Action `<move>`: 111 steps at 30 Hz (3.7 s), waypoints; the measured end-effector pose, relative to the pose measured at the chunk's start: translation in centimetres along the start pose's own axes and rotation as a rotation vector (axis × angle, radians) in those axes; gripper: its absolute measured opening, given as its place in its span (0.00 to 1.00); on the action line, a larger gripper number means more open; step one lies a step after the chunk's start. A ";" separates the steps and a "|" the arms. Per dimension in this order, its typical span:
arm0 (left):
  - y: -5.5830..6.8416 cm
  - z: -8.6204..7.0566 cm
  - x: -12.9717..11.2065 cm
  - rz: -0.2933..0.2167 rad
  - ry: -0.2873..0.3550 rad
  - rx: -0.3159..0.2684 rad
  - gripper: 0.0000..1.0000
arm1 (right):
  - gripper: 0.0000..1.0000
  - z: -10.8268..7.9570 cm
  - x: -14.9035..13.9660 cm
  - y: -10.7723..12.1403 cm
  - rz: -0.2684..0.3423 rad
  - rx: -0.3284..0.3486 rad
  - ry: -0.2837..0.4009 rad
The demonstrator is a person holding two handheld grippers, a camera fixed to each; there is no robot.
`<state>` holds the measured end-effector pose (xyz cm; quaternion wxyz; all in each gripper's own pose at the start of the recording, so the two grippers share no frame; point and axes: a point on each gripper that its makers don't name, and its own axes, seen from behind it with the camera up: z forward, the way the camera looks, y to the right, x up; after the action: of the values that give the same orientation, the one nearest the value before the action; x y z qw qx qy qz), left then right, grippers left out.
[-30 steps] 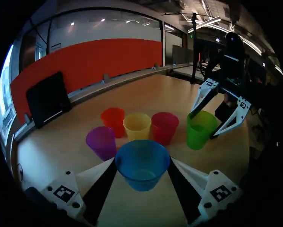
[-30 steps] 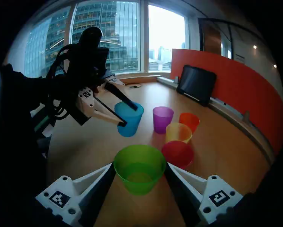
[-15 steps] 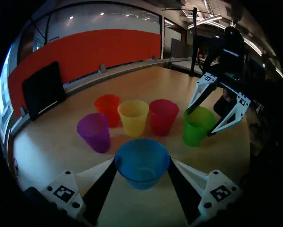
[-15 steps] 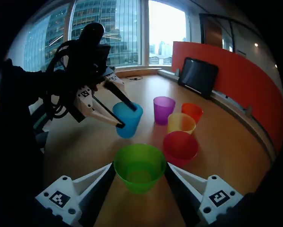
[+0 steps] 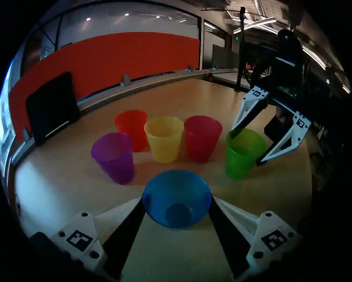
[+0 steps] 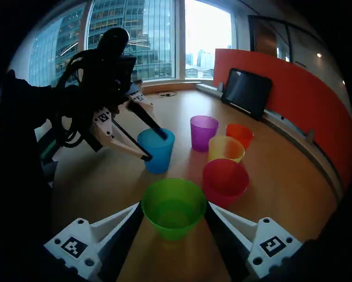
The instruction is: Pour water
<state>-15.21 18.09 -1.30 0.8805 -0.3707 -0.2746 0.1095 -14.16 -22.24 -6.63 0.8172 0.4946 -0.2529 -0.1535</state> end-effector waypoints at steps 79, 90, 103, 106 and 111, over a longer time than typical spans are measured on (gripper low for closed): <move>-7.7 -13.4 1.0 -0.237 0.406 0.544 0.98 | 0.99 -16.0 0.9 10.8 0.284 -0.779 0.408; -9.3 -15.6 2.8 -0.207 0.519 0.692 0.98 | 0.99 -19.0 2.1 12.5 0.310 -0.984 0.518; -9.9 -16.6 4.2 -0.202 0.622 0.778 0.98 | 0.99 -21.1 3.4 12.1 0.295 -1.124 0.596; -10.0 -16.7 4.3 -0.187 0.629 0.799 0.98 | 0.99 -21.3 3.1 12.2 0.303 -1.136 0.598; -9.9 -16.2 4.4 -0.172 0.636 0.818 0.98 | 0.99 -21.2 2.8 12.3 0.323 -1.141 0.601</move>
<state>-2.53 3.26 -1.82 0.9989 0.0122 0.0418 0.0171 0.12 -2.43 -3.15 0.9986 -0.0384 0.0357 0.0056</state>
